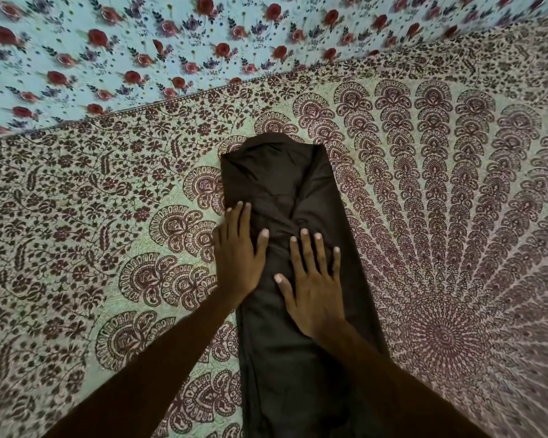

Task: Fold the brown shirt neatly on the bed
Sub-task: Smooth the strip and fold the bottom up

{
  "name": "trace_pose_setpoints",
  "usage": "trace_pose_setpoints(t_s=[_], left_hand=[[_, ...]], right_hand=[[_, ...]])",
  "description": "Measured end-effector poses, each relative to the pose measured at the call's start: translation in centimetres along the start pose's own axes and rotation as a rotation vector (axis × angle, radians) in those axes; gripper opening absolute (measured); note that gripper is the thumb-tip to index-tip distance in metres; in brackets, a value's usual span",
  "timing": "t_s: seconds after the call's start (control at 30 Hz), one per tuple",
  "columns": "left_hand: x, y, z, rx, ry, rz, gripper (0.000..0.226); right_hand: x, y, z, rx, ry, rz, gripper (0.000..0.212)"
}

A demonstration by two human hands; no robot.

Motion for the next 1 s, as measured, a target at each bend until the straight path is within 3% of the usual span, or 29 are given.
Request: trace_pose_setpoints(t_s=[0.1, 0.27, 0.43, 0.67, 0.87, 1.0], left_hand=[[2.1, 1.0, -0.8, 0.056, 0.121, 0.202, 0.064], [1.6, 1.0, -0.2, 0.006, 0.178, 0.277, 0.063], [-2.5, -2.5, -5.2, -0.051, 0.107, 0.219, 0.058], [-1.6, -1.2, -15.9, -0.018, 0.307, 0.227, 0.066], [-5.5, -4.0, -17.1, -0.013, 0.232, 0.193, 0.064], [-6.7, -6.8, -24.2, 0.011, 0.289, 0.167, 0.060]], right_hand=[[0.5, 0.1, -0.1, -0.037, 0.026, -0.009, 0.076], [0.2, 0.3, 0.2, -0.041, 0.047, -0.016, 0.077], [-1.6, -0.5, -4.1, -0.038, 0.022, 0.006, 0.068], [0.0, -3.0, -11.4, -0.038, 0.105, -0.032, 0.072], [-2.6, -2.8, -14.2, -0.004, 0.071, 0.089, 0.068], [-3.5, -2.0, -19.8, -0.104, 0.107, 0.073, 0.066]])
Point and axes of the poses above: each hand's wrist, its own z-axis towards the middle knuckle, its own x-axis out of the palm, y = z × x, the point moved 9 cm from there along z, towards the middle knuckle, and after that the axes turned 4 degrees about -y, right-handed, at the moved point
